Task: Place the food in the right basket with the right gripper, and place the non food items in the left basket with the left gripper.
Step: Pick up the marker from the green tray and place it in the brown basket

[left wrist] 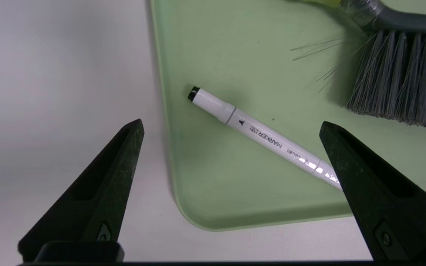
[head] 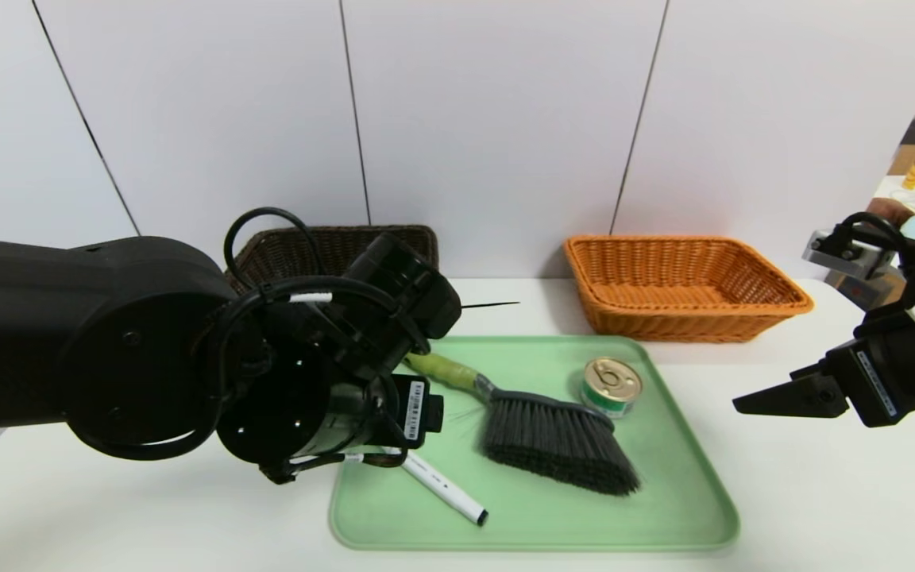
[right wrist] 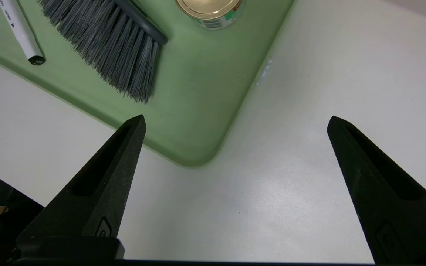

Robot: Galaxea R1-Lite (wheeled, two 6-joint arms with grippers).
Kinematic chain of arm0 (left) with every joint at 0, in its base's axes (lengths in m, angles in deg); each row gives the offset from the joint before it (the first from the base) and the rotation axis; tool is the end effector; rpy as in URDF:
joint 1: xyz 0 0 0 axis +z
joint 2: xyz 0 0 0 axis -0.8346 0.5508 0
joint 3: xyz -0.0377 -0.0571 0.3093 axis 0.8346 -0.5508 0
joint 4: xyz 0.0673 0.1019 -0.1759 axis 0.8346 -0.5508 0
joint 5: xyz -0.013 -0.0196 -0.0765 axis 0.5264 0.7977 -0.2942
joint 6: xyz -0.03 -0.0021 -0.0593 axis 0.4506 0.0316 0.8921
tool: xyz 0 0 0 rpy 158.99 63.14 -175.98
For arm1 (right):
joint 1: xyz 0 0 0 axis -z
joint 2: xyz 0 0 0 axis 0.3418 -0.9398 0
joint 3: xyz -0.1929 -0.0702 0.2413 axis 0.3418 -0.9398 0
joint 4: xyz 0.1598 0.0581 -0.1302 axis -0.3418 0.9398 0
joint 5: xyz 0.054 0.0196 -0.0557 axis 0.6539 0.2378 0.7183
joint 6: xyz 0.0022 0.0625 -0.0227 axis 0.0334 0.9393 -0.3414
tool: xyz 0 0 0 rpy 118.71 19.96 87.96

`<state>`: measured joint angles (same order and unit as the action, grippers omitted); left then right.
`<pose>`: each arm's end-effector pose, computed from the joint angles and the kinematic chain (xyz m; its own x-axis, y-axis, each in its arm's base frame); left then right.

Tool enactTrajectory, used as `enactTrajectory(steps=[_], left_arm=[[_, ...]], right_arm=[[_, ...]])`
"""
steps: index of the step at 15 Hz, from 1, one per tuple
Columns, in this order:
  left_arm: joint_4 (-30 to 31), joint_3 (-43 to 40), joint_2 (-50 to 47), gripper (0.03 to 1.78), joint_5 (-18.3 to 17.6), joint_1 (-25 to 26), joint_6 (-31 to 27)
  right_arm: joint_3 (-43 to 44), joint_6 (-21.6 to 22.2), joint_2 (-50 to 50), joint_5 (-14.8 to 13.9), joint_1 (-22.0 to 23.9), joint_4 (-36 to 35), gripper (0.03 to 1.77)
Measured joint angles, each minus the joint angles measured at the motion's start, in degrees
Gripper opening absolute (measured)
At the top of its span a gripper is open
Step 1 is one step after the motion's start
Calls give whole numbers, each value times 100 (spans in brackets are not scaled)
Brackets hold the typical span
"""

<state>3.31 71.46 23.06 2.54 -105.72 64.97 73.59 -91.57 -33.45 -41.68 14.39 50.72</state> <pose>0.2497 -0.2480 0.1699 0.6428 -0.1323 -0.7546 0.1161 0.9904 -0.0747 0.2550 0.0466 0.2079 0.5127 0.3763 -0.7717 -0.4548 0.8814 0.1276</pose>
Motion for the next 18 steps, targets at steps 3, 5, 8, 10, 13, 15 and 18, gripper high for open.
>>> enactTrajectory(steps=[3, 5, 8, 10, 13, 15, 18], left_arm=[[-347, -11, 68, 169, 11, -96, 491], [-395, -11, 106, 169, 9, -163, 686], [-397, -11, 190, 169, 41, -339, 836], [-393, 2, 200, 169, 55, -367, 666], [-347, 2, 77, 169, -22, -207, -424], [-295, 67, -69, 169, -384, 144, -1529], [-288, 223, -293, 169, -1676, 948, -3450]], right_arm=[[0, 27, -4, 9, -2, -2, 170], [1, 27, -4, 9, -7, -10, 170], [1, 24, -6, 11, -7, -10, 170], [1, 27, -4, 13, -7, -5, 170], [-22, 37, 0, 6, 12, 9, 170], [-57, 39, 16, 9, 17, 6, 170], [-74, 91, 43, 9, 22, 4, 170]])
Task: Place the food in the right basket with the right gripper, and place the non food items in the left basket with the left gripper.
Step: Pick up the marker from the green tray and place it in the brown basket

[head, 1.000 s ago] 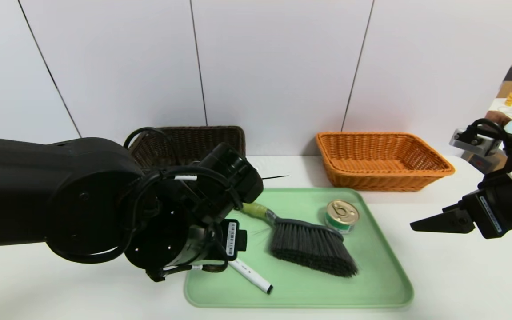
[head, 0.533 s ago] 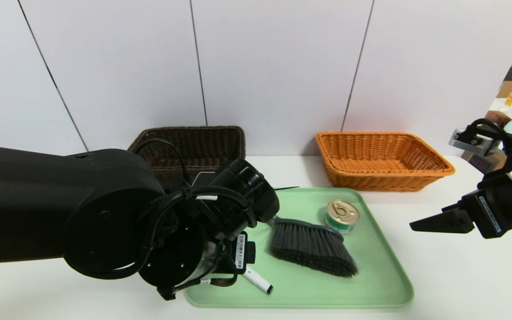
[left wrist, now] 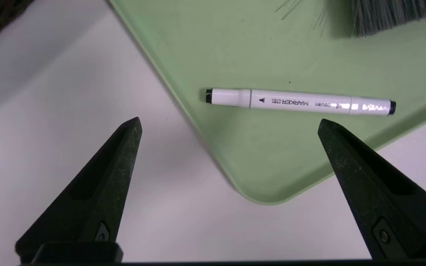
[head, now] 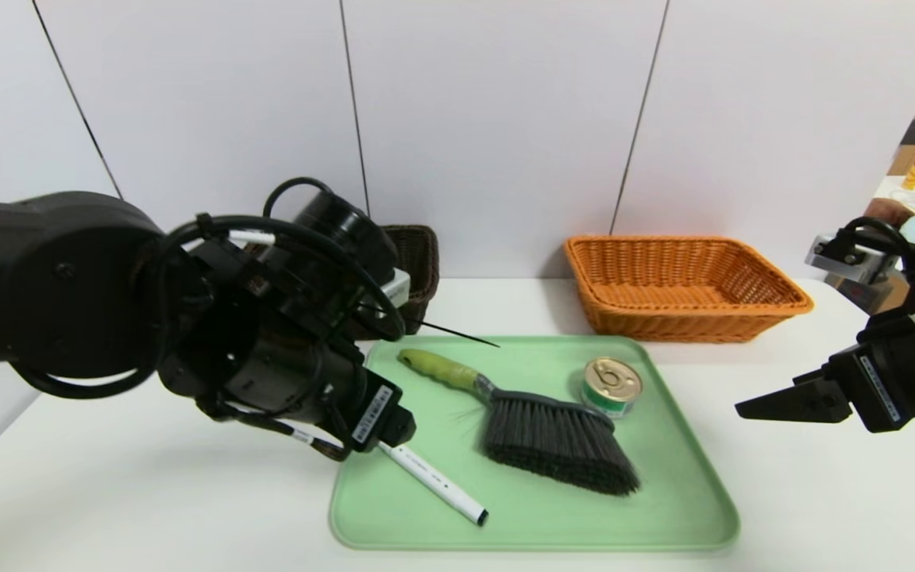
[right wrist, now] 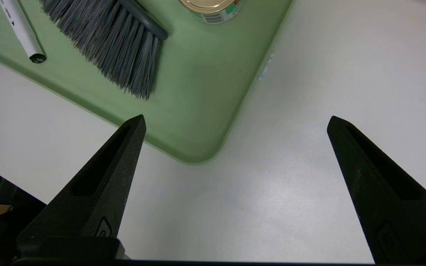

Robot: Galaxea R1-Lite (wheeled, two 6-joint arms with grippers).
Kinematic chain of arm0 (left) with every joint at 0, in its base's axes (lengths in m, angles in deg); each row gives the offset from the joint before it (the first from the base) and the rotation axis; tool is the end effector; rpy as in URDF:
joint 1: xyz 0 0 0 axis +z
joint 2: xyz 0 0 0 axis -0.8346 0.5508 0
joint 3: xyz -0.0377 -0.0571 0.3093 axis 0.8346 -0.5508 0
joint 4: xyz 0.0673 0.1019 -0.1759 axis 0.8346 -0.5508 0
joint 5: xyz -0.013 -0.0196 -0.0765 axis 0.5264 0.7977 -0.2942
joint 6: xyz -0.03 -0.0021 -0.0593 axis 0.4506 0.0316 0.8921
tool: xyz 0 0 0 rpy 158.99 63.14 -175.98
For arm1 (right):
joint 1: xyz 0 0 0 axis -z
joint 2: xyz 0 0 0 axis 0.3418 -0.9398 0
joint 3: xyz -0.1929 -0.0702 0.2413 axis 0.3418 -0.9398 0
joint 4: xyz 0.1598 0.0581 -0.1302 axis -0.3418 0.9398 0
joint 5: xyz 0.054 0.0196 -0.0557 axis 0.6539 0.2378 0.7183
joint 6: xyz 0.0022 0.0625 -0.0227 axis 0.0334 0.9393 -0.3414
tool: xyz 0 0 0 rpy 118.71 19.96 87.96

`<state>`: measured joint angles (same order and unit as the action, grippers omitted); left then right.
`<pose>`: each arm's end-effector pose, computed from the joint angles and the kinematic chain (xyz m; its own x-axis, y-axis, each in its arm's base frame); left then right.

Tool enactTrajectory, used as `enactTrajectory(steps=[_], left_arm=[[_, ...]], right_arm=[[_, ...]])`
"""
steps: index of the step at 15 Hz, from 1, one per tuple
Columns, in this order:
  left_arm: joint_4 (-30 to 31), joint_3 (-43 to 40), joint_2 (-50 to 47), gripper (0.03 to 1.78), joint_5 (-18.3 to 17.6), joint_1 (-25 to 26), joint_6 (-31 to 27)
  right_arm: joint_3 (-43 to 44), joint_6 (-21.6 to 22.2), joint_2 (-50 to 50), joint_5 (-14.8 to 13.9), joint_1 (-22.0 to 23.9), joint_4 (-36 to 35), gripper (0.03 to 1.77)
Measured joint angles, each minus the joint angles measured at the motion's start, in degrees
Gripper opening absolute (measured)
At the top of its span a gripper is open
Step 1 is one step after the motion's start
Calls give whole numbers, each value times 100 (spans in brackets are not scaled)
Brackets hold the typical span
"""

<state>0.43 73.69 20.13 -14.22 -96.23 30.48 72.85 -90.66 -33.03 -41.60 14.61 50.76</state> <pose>0.2698 -0.2134 0.1909 0.5343 -0.2891 -0.7943 0.5557 0.8283 0.0723 0.2521 0.0454 0.2060 0.5090 0.3752 -0.7747 -0.4396 0.8871 0.1408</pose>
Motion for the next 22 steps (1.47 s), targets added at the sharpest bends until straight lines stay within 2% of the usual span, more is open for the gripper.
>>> enactTrajectory(steps=[3, 7, 8, 10, 12, 14, 22], left_arm=[[-112, 91, -108, 169, -1376, 675, -1994], [-402, 122, -52, 169, -3139, 1154, -4412], [-506, 127, 5, 169, -3538, 1212, -4971], [-711, 128, 160, 169, -4106, 1254, -5889], [-791, 130, 391, 169, -4528, 1265, -6739], [-781, 188, 672, 169, -4787, 1190, -7152], [-492, 491, 1554, 169, -4807, 964, -7240]], right_arm=[[20, 66, 21, 2, 11, -4, 170], [22, 52, 30, 13, 4, 2, 170], [22, 55, 32, 18, 0, 9, 170], [22, 63, 48, 22, -5, 20, 170], [12, 171, 73, 40, -5, 16, 170], [17, 195, 84, 61, 9, 11, 170], [1, 217, 89, 61, 34, -2, 170]])
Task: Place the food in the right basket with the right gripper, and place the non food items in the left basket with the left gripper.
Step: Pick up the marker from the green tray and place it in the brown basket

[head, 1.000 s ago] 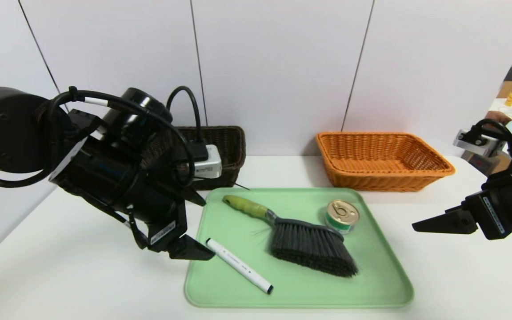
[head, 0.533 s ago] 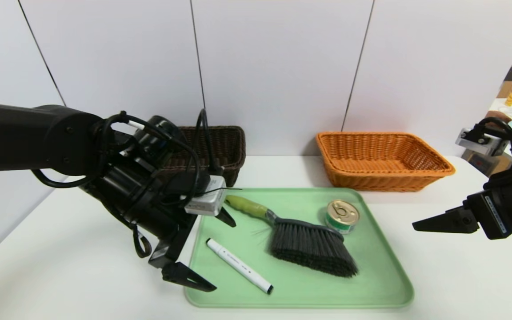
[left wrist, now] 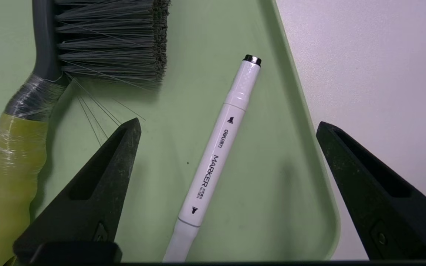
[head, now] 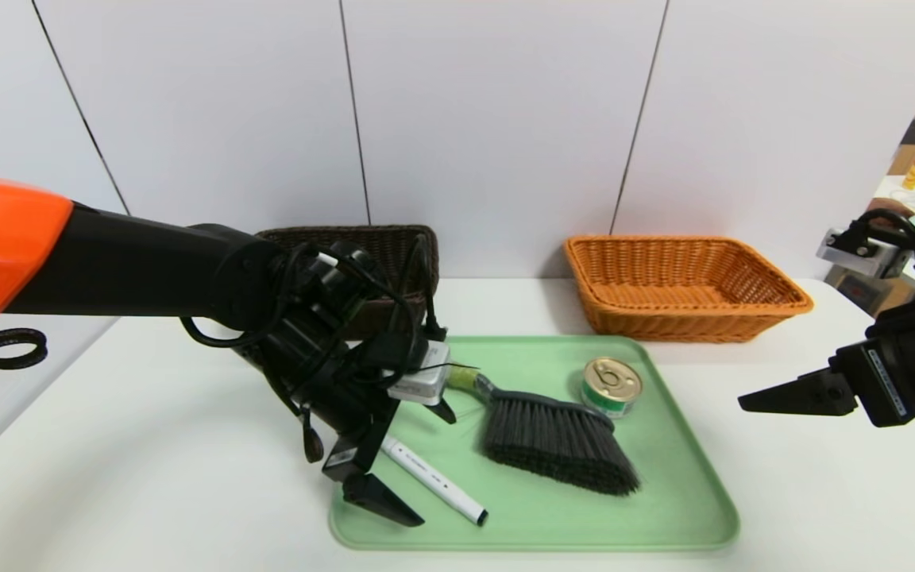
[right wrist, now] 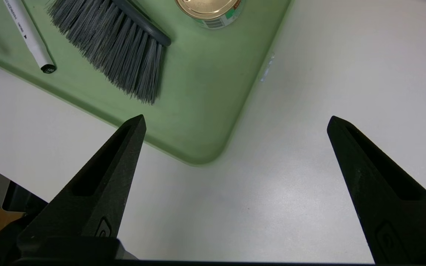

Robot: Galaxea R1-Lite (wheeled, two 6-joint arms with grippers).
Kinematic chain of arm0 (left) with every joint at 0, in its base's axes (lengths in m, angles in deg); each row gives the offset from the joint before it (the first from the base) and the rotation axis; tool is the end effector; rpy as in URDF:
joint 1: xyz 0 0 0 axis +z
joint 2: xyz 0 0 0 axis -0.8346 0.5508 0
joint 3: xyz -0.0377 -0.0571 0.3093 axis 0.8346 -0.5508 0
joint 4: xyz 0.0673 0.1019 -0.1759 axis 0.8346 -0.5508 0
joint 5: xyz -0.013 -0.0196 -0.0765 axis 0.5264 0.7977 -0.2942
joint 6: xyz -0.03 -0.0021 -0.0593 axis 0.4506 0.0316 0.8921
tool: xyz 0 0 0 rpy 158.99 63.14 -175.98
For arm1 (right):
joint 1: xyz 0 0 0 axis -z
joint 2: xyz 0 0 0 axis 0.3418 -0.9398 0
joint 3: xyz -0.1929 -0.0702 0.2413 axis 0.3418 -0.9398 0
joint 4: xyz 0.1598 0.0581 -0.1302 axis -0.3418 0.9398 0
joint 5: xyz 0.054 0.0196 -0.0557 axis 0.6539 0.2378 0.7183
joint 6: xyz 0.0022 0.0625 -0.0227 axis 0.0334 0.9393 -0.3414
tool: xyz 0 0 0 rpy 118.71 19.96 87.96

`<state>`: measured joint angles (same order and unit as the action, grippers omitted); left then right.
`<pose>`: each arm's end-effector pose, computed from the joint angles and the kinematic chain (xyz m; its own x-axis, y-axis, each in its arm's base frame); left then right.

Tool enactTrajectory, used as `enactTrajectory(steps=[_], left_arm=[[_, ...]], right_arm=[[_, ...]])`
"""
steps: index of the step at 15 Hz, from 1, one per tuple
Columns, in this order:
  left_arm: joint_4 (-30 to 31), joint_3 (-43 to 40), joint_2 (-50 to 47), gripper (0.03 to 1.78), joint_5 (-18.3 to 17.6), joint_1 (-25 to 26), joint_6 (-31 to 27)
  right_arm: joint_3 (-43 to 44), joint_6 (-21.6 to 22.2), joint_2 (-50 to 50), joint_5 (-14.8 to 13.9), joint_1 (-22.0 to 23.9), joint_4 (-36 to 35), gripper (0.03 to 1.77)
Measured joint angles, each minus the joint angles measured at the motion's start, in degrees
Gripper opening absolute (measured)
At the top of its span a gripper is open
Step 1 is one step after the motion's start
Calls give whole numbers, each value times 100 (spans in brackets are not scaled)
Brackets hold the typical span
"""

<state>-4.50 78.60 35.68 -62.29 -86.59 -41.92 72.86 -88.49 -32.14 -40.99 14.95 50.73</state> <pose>0.3083 -0.2287 0.1244 -0.0933 -0.7077 -0.7003 0.9563 -0.2594 0.1347 0.2491 0.0443 0.2102 0.5207 0.3831 -0.7630 -0.4141 0.8948 0.1668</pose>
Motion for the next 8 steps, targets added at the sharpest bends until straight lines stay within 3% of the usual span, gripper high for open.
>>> enactTrajectory(steps=[8], left_arm=[[127, -28, 251, 169, 191, 44, -89]], right_arm=[[-39, 2, 27, 7, 5, 5, 170]])
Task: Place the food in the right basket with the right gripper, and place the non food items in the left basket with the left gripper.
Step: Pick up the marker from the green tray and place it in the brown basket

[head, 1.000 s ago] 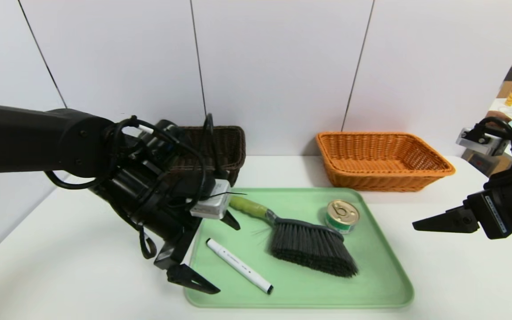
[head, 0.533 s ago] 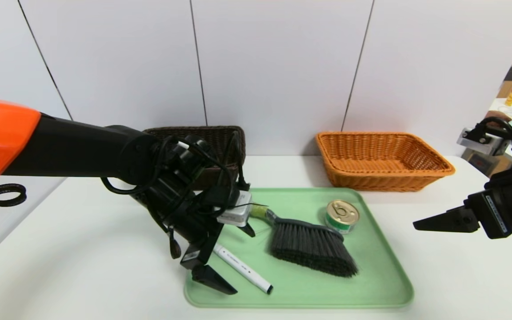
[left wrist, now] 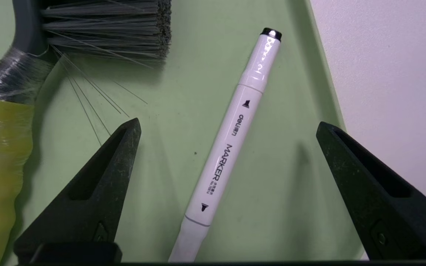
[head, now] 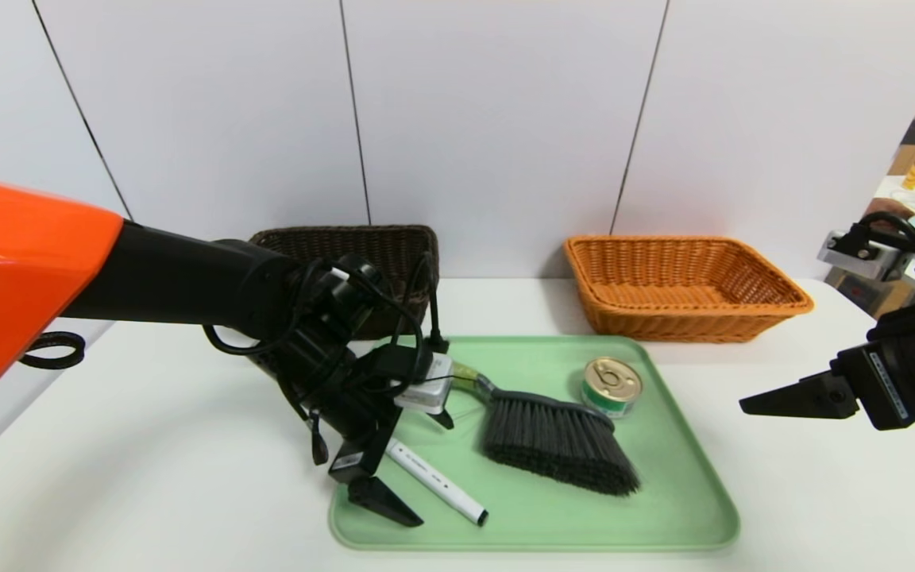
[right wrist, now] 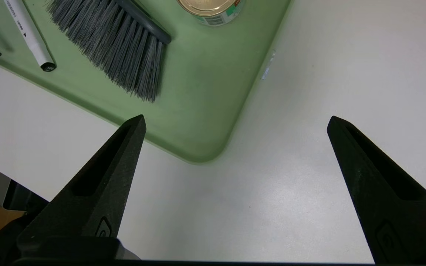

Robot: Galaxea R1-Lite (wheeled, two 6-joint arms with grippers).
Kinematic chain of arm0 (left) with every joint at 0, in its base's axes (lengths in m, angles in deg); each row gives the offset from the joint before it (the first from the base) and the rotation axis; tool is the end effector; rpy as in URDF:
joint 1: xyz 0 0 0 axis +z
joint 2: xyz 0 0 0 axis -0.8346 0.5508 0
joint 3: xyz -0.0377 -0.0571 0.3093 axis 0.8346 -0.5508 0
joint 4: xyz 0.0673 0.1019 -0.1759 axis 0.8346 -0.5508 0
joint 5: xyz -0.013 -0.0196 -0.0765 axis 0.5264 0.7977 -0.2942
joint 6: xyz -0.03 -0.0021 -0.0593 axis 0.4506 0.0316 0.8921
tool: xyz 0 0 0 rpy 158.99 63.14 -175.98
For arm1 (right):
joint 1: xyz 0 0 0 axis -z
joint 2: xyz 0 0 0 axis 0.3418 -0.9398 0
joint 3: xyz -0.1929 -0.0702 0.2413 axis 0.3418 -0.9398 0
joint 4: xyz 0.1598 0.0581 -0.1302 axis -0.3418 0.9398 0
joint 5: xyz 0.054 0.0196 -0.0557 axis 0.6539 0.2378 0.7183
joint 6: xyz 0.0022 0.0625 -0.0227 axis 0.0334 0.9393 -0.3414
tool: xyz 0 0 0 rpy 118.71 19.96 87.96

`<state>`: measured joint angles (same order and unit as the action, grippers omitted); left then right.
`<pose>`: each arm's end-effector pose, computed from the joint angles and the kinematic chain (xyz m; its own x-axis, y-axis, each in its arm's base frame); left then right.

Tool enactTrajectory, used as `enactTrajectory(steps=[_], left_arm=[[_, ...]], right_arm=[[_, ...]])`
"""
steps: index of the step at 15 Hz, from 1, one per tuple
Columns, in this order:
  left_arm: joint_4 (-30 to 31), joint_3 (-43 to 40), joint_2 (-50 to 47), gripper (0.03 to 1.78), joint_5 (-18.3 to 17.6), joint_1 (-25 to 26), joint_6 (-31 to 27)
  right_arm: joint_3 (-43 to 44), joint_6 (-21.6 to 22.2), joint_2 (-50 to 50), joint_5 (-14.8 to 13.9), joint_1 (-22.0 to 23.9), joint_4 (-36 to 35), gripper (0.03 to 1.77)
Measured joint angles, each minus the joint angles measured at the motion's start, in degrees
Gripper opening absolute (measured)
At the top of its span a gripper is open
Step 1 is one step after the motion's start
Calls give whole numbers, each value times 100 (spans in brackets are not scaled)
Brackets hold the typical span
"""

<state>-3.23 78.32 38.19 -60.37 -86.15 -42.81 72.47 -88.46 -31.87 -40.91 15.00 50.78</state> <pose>0.3173 -0.2285 0.1059 -0.0852 -0.6806 -0.7277 0.9581 -0.2565 0.1278 0.2473 0.0440 0.2093 0.5184 0.3837 -0.7642 -0.4131 0.8948 0.1691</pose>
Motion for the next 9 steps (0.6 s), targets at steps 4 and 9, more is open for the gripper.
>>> enactTrajectory(steps=[4, 9], left_arm=[[11, 41, 16, 169, 455, 2, 6], [-26, 77, 20, 169, 855, -29, 41]], right_arm=[[-6, 0, 32, 2, 0, 0, 170], [-11, -2, 41, 4, 0, 2, 170]])
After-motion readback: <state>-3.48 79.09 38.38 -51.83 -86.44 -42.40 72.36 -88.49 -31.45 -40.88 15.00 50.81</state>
